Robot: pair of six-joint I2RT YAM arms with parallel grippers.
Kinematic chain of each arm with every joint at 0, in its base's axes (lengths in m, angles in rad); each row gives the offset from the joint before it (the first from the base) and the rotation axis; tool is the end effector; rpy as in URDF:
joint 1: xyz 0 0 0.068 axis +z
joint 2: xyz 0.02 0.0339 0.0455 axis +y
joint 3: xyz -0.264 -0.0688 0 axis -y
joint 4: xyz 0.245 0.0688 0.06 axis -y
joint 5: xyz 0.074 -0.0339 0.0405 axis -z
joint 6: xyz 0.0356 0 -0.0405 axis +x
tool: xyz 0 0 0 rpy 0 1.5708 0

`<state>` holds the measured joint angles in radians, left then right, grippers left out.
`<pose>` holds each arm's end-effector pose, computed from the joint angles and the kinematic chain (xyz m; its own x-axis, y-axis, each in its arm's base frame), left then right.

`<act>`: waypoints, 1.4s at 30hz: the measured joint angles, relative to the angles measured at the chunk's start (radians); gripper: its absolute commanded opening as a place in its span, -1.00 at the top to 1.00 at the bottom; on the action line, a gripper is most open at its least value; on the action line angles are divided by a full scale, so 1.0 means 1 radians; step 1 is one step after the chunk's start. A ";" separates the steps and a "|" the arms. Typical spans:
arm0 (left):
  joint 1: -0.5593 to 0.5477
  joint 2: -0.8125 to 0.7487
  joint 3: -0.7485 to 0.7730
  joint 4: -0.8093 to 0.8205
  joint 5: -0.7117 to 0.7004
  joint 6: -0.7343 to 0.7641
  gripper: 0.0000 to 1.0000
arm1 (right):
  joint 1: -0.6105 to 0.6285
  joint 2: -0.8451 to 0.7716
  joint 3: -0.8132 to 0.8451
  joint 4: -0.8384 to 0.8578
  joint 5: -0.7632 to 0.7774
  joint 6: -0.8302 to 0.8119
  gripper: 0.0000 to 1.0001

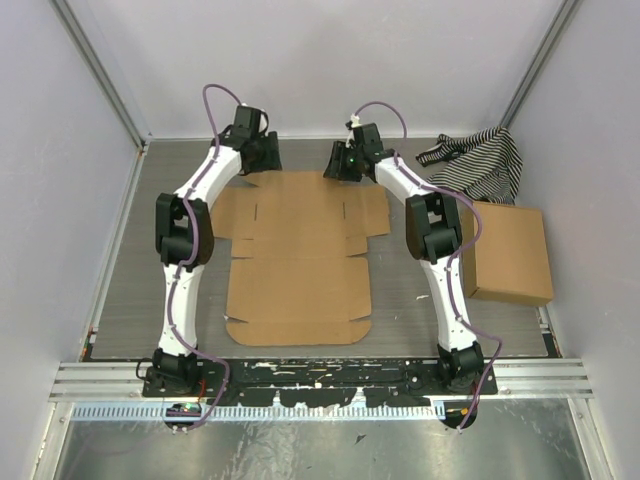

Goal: Fold the paper box

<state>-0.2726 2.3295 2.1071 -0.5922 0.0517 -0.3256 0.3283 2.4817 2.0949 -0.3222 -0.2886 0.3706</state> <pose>0.5090 -0.1442 0.2299 -0.7607 -0.1190 -0.6381 0.0630 0.9649 -0.2551 0.5270 0.1902 0.1681 -0.7605 0.1077 -0.6404 -0.2555 0.8569 0.4476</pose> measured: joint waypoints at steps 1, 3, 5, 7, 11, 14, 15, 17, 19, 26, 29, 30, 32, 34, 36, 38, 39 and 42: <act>0.000 0.000 0.000 -0.002 -0.006 0.002 -0.36 | 0.000 0.000 0.000 0.000 0.001 -0.001 -0.10; 0.000 -0.002 -0.003 -0.002 -0.027 0.008 -0.41 | 0.000 0.000 0.000 0.000 0.004 -0.002 -0.10; 0.005 -0.012 -0.021 0.001 -0.058 0.010 -0.41 | 0.000 0.000 0.000 0.000 0.007 -0.003 -0.10; 0.022 -0.018 -0.025 -0.001 -0.069 0.003 -0.39 | 0.000 0.000 0.000 0.000 0.008 -0.003 -0.10; 0.097 -0.011 0.006 -0.023 -0.066 -0.027 -0.39 | 0.000 0.000 0.000 0.000 0.010 -0.006 -0.10; 0.151 0.021 0.086 -0.043 -0.065 -0.041 -0.39 | 0.000 0.000 0.000 0.000 0.010 -0.006 -0.10; 0.163 0.031 0.103 -0.043 -0.064 -0.043 -0.39 | 0.000 0.000 0.000 0.000 0.010 -0.006 -0.10; 0.175 0.051 0.132 -0.042 -0.060 -0.048 -0.38 | 0.000 0.000 0.000 0.000 0.010 -0.006 -0.10; 0.171 0.069 0.139 -0.042 -0.047 -0.053 -0.38 | 0.000 0.000 0.000 0.000 0.010 -0.006 -0.10; 0.143 0.137 0.153 -0.052 -0.012 -0.062 -0.36 | 0.000 0.000 0.000 0.000 0.010 -0.007 -0.10; 0.139 0.150 0.152 -0.063 0.002 -0.066 -0.36 | 0.000 0.000 0.000 0.000 0.010 -0.007 -0.10; 0.140 0.152 0.152 -0.064 0.004 -0.068 -0.36 | 0.000 0.000 0.000 0.000 0.010 -0.007 -0.10; 0.140 0.152 0.153 -0.064 0.008 -0.069 -0.35 | 0.000 0.000 0.000 0.000 0.010 -0.007 -0.10; 0.140 0.152 0.152 -0.064 0.016 -0.070 -0.34 | 0.000 0.000 0.000 0.000 0.010 -0.007 -0.10; 0.138 0.152 0.146 -0.061 0.022 -0.072 -0.34 | 0.000 0.000 0.000 0.000 0.010 -0.007 -0.10; 0.133 0.148 0.129 -0.049 0.027 -0.073 -0.34 | 0.000 0.000 0.000 0.000 0.010 -0.007 -0.10; 0.128 0.146 0.118 -0.044 0.029 -0.073 -0.33 | 0.000 0.000 0.000 0.000 0.010 -0.007 -0.10; 0.109 0.144 0.102 -0.038 0.035 -0.074 -0.33 | 0.000 0.000 0.000 0.000 0.010 -0.007 -0.10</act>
<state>-0.1635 2.4737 2.2093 -0.6300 0.0868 -0.3996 0.3283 2.4813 2.0949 -0.3225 -0.2783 0.3637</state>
